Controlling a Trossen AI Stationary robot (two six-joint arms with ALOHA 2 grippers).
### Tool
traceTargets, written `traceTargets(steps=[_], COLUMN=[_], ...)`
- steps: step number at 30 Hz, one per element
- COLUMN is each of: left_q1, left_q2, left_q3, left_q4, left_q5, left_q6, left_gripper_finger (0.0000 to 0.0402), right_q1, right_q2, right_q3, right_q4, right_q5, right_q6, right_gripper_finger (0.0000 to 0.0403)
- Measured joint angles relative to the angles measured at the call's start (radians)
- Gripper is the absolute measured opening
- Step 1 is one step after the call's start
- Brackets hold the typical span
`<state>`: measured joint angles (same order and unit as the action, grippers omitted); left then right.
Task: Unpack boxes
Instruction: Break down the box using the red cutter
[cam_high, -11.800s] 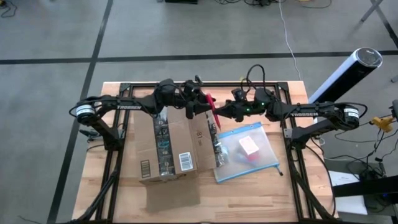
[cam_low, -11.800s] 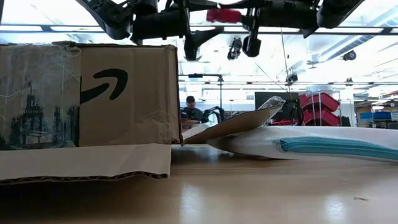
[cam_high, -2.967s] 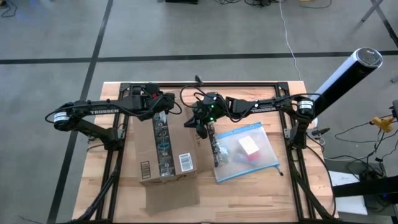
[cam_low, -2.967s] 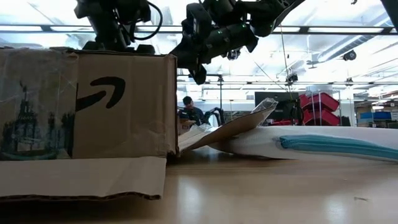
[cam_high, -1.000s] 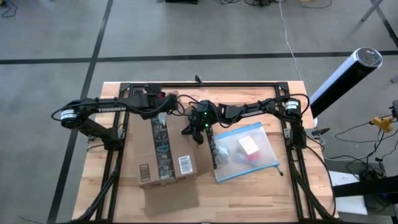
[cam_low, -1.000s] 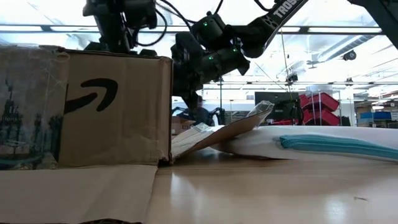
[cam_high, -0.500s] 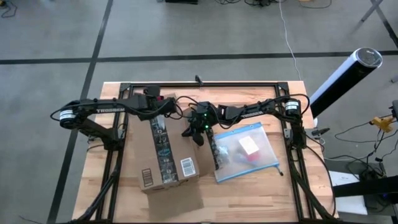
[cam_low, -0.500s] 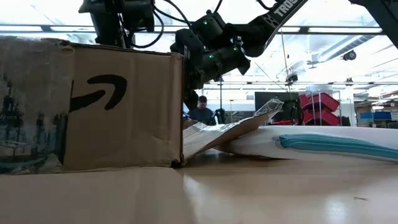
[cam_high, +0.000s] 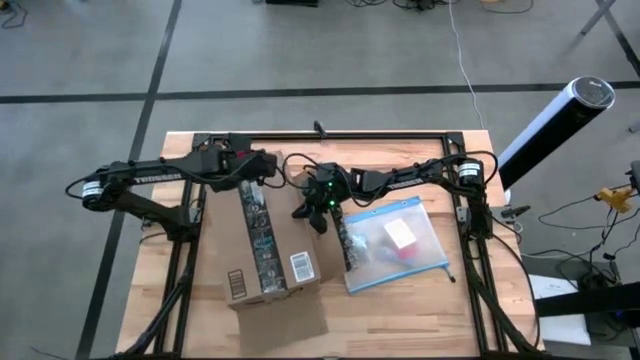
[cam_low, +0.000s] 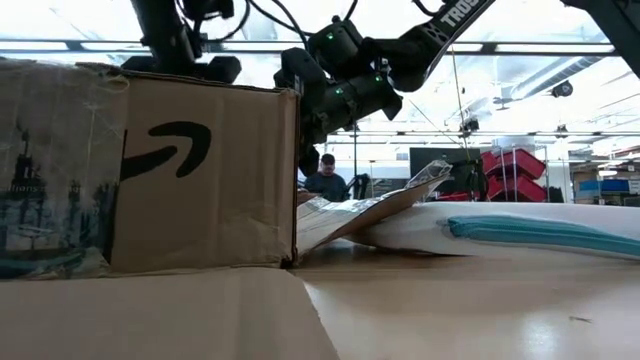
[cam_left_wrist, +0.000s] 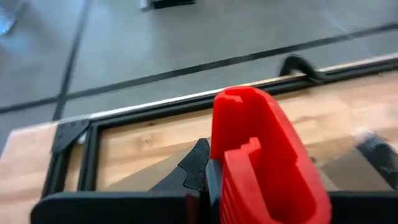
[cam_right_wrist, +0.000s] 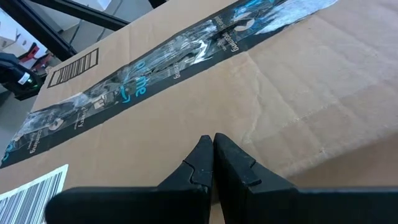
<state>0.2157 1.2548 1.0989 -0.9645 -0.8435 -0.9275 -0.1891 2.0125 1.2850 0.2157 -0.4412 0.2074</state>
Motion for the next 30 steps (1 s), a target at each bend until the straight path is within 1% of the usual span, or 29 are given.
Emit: traceTargets(steps=[2, 5, 9, 11, 13, 17, 19, 22, 24, 28, 30], left_q1=[-0.018, -0.056, -0.095, -0.101, -0.102, -0.101, -0.101, -0.086, -0.054, 0.044, 0.092], left_q2=[-0.021, -0.054, -0.104, -0.127, -0.144, -0.177, -0.189, -0.198, -0.201, -0.204, -0.201], left_q3=[0.006, 0.01, 0.014, 0.014, 0.014, 0.014, 0.014, 0.012, 0.003, -0.029, -0.044], left_q4=[0.051, 0.158, 0.285, 0.334, 0.344, 0.319, 0.296, 0.234, 0.218, 0.22, 0.223], left_q5=[0.057, 0.176, 0.331, 0.416, 0.465, 0.46, 0.397, 0.247, 0.176, 0.151, 0.145], left_q6=[0.136, 0.324, 0.478, 0.522, 0.536, 0.565, 0.578, 0.594, 0.603, 0.608, 0.629], left_gripper_finger=[0.0032, 0.0032, 0.0032, 0.0032, 0.0032, 0.0032, 0.0032, 0.0032, 0.0032, 0.0032, 0.0032], right_q1=[-0.004, -0.019, -0.047, -0.063, -0.081, -0.101, -0.098, -0.058, -0.02, 0.062, 0.101], right_q2=[0.0, 0.0, 0.0, 0.0, -0.002, -0.035, -0.068, -0.135, -0.171, -0.192, -0.198], right_q3=[0.0, 0.0, 0.0, 0.0, 0.0, -0.004, -0.008, -0.006, -0.002, -0.003, -0.003], right_q4=[0.0, 0.001, 0.0, 0.001, 0.0, -0.025, -0.034, -0.021, -0.01, -0.024, -0.075], right_q5=[0.001, 0.004, 0.008, 0.007, 0.006, -0.05, -0.101, -0.144, -0.153, -0.12, -0.114], right_q6=[-0.001, 0.001, 0.008, 0.028, 0.055, 0.089, 0.086, 0.057, 0.033, -0.023, -0.065], right_gripper_finger=[0.0, 0.0, 0.0, 0.0, 0.0, 0.0, 0.0, 0.0, 0.0, 0.0, 0.0])
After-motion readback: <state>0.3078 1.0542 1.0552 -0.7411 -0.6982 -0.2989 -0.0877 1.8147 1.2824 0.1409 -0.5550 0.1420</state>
